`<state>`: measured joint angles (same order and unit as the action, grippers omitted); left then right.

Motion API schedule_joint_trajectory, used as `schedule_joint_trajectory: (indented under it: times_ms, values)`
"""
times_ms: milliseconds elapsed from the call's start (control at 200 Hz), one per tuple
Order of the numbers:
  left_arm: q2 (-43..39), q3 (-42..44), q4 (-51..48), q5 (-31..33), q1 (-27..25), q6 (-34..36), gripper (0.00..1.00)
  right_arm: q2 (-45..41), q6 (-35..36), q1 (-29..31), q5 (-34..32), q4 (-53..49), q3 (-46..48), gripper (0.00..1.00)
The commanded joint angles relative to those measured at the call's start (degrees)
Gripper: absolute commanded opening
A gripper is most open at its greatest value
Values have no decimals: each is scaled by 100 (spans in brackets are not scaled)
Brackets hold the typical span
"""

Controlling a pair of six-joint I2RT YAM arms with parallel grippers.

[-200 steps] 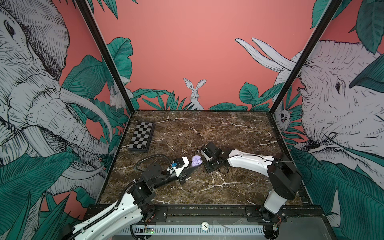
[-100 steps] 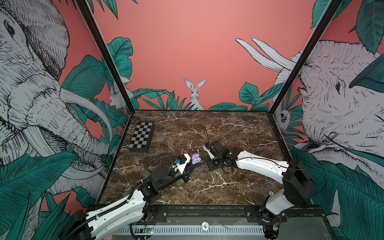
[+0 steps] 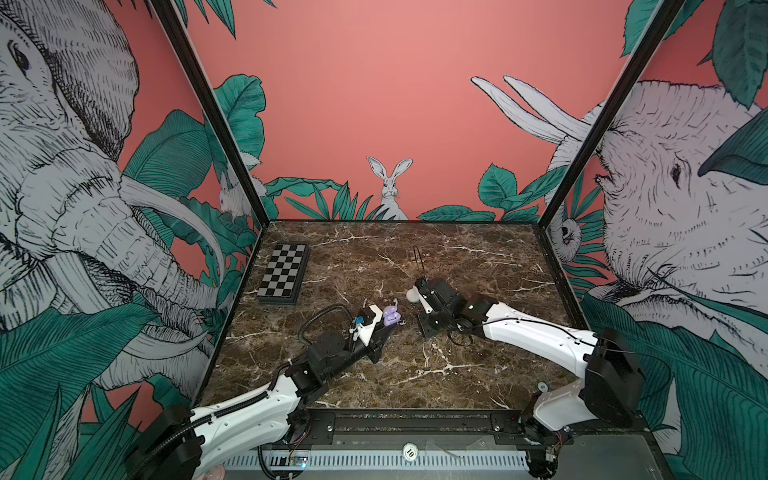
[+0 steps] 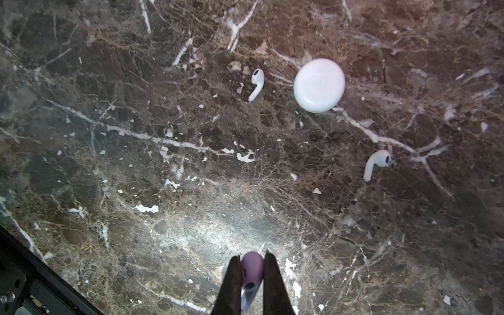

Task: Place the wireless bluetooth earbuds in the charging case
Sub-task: 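Lift the lavender earbud and carry it toward the case in the left gripper, then position the held earbud above the empty slot of the lavender case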

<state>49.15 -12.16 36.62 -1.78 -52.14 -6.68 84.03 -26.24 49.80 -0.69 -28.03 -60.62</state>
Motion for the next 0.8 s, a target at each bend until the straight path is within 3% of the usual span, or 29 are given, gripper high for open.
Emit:
schedule_joint_trajectory:
  times_ms: [0,790]
  values:
    - [100,83,387,103,-42,-141,0,-270,-141,-23,-135,-28,-160,8]
    - [626,2,654,236,-60,-282,0,-748,-337,381,-465,120,-678,8]
